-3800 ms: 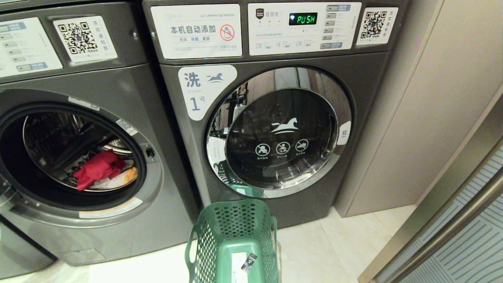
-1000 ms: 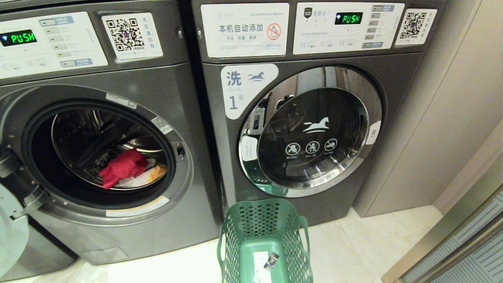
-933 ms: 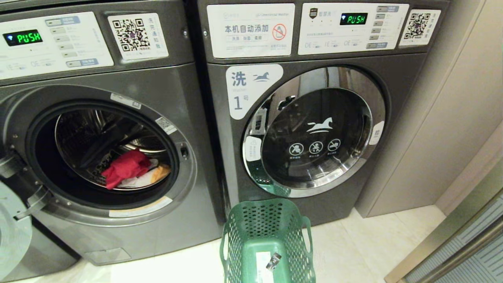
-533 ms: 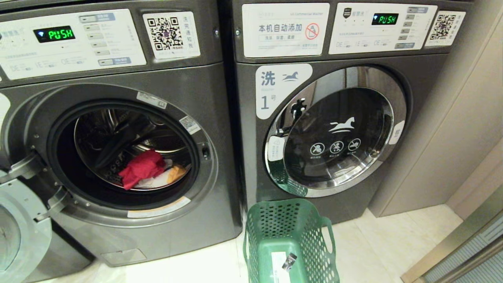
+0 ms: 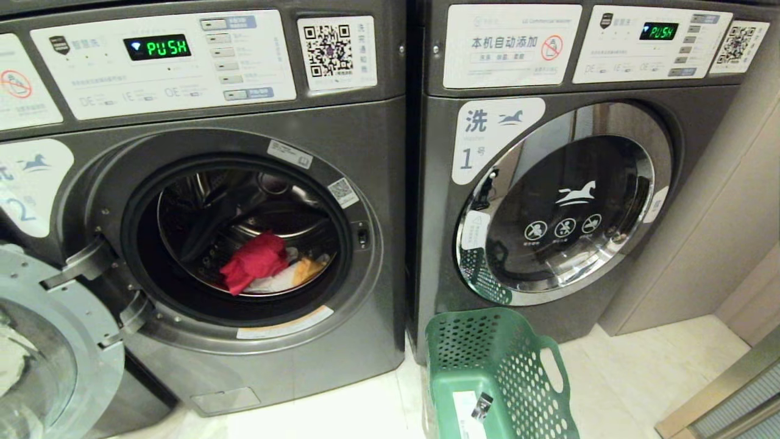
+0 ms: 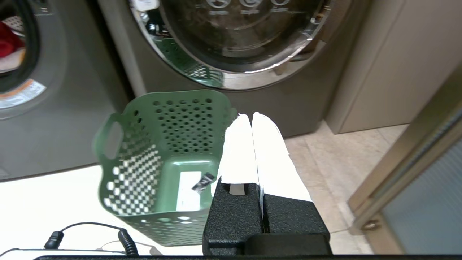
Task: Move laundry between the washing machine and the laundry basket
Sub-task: Pick a cloth and place it into the basket
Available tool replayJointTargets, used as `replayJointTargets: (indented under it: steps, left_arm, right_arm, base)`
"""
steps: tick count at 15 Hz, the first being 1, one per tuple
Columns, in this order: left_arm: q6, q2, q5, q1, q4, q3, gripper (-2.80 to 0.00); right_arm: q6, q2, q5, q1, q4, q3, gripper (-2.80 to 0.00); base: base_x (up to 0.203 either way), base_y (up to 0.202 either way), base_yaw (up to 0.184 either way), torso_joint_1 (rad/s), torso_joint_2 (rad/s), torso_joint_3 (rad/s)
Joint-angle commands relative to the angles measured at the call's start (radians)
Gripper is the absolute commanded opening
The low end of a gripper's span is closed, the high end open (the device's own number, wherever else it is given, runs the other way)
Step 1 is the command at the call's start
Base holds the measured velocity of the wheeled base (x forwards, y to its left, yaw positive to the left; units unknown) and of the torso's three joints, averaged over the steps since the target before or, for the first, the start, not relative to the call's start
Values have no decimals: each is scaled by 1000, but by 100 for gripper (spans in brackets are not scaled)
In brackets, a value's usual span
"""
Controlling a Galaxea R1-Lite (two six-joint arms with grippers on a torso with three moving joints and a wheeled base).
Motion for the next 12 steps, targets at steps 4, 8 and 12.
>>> replayJointTargets:
  steps: [4, 8, 12]
  left_arm:
    - [-2, 2, 0, 0, 0, 0, -280]
    - [-2, 2, 0, 0, 0, 0, -280]
    - [-2, 2, 0, 0, 0, 0, -280]
  right_arm:
    - [1, 2, 0, 0, -1, 0, -280]
    - [1, 2, 0, 0, -1, 0, -280]
    - [1, 2, 0, 0, 0, 0, -280]
  base:
    - [0, 193, -3, 2, 1, 0]
    - [0, 192, -3, 1, -1, 4]
    - [0, 116, -2, 0, 3, 3]
